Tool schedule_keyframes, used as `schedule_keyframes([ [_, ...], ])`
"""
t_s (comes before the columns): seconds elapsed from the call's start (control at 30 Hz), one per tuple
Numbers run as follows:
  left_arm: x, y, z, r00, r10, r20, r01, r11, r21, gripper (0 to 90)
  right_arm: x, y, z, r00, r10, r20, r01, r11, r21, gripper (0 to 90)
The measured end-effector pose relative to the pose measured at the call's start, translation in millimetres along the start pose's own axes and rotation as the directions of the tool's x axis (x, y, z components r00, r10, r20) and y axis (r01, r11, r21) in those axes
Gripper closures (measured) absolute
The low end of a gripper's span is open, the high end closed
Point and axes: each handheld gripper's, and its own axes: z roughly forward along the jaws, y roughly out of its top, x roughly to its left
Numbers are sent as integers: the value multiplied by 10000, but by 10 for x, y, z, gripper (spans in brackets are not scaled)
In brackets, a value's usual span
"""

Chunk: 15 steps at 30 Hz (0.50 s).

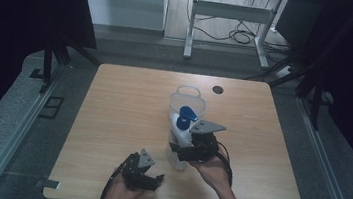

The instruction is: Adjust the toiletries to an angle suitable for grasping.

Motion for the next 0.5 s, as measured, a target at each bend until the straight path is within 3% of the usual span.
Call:
schedule_keyframes([
  [0.33, 1, 0, 1, 10000, 19, -6, -19, 10000, -17, 144, 3, -9, 43, 9994, -263, 241, 269, 9993, -247, 333],
  [0.5, 1, 0, 1, 10000, 21, -6, -21, 10000, -9, 144, -4, -9, 44, 9993, -253, 278, 260, 9993, -262, 345],
])
